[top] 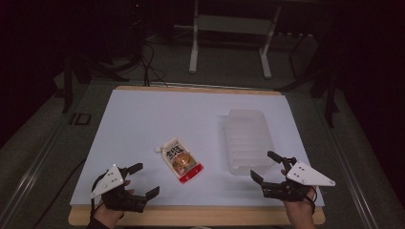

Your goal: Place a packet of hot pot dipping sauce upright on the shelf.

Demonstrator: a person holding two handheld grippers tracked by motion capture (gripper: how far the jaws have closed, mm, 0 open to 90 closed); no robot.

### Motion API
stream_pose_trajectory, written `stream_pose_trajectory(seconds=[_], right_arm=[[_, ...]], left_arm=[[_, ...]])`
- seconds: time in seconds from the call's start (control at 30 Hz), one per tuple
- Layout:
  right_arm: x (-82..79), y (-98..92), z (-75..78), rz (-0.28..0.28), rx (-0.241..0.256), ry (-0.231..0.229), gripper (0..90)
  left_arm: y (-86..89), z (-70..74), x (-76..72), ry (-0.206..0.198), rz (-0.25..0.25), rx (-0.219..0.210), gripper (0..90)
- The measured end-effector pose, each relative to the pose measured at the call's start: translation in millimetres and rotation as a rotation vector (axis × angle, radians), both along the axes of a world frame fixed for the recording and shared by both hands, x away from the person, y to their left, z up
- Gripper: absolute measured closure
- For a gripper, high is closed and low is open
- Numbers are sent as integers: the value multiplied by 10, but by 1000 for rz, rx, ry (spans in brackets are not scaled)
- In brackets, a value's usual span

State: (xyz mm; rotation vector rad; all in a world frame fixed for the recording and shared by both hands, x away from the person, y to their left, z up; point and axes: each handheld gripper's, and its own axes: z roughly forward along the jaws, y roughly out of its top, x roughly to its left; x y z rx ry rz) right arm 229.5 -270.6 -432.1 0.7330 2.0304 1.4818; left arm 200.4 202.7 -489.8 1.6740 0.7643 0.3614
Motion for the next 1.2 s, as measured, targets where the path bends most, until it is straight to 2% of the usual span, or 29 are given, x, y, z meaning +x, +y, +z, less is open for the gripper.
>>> stream_pose_trajectory(seconds=[0.1,0.23,0.33,0.4,0.43,0.53,0.6,0.67,0.77,0.83,0.9,0.93,1.03,1.07,1.1,1.2], right_arm=[[-6,0,3,-1,-2,1,163],[-16,13,11,3,-7,6,157],[-13,16,9,4,-9,9,151],[-15,18,15,2,-7,13,140],[-22,19,20,0,-5,14,140],[-32,18,34,-1,-7,3,138],[-36,24,37,7,-9,5,135],[-37,29,36,10,-10,8,131],[-37,43,34,22,-3,16,116],[-43,49,41,42,16,24,111],[-46,58,45,54,16,31,110],[-46,58,45,54,16,31,110],[-33,85,33,54,11,56,107],[-32,90,33,40,18,60,107],[-26,91,33,51,18,68,107],[-28,94,35,34,26,61,107]], left_arm=[[-12,4,-3,8,-6,7,5],[-27,48,-17,31,-19,-29,6],[-12,89,15,91,-36,-32,5],[10,116,65,115,-60,-38,5],[10,116,65,115,-60,-38,5],[18,153,111,109,-67,4,5],[25,171,143,106,-73,8,5],[27,193,168,88,-75,13,5],[16,228,238,69,-85,47,5],[19,260,340,81,-96,28,6],[21,271,375,82,-102,30,29],[19,280,404,73,-96,35,29],[28,304,537,81,-85,35,29],[28,304,537,81,-85,35,29],[34,307,569,81,-77,39,29],[60,313,664,81,-58,49,29]])
